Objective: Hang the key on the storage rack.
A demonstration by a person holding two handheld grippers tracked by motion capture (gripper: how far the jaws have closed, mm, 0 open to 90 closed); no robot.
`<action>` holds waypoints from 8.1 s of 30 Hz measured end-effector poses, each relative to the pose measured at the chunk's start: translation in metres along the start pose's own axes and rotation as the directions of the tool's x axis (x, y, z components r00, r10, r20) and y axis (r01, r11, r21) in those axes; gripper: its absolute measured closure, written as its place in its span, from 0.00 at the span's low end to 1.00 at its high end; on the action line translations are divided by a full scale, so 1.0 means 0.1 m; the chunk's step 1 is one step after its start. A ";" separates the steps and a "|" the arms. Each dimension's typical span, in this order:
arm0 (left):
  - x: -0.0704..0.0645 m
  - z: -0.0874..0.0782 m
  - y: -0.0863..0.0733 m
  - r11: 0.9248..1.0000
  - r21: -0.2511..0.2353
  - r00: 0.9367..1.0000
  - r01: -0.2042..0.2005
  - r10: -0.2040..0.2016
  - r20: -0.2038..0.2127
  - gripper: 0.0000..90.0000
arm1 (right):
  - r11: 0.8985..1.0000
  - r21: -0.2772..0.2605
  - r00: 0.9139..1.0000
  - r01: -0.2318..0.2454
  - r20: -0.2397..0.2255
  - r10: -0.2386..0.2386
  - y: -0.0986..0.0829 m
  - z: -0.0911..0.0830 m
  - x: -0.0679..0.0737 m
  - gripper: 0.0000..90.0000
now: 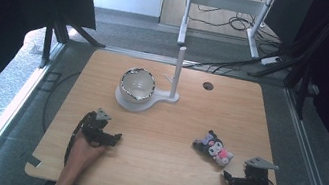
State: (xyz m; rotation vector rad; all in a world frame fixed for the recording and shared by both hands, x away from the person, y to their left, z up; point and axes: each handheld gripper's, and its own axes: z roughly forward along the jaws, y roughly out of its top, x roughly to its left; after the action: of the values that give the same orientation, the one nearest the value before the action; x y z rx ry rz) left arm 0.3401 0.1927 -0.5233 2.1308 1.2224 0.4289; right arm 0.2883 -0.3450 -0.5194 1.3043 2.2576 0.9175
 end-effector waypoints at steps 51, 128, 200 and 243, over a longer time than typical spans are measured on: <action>0.00 0.00 0.00 1.000 0.000 1.000 0.001 -0.001 -0.001 0.02 | 0.987 0.104 0.992 0.122 -0.050 -0.117 0.15 -0.06 -0.01 0.00; 0.00 0.00 0.00 1.000 0.000 1.000 0.001 -0.001 0.000 0.02 | 0.741 0.457 0.867 0.493 -0.329 -0.374 1.56 0.42 0.30 0.40; 0.00 0.00 0.00 1.000 0.003 1.000 0.000 0.000 0.002 0.02 | 0.831 0.286 0.871 0.477 -0.283 -0.402 3.51 0.14 0.20 0.40; 0.00 0.00 0.00 1.000 0.004 1.000 -0.003 0.003 0.005 0.02 | 0.804 0.262 0.825 0.534 -0.369 -0.427 3.75 0.50 0.57 0.40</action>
State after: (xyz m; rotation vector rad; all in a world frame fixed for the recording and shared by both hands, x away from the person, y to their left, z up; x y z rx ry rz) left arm 0.3402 0.1928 -0.5230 2.1359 1.2191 0.4226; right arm 0.5229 -0.1437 -0.2943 0.6517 2.9033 0.5518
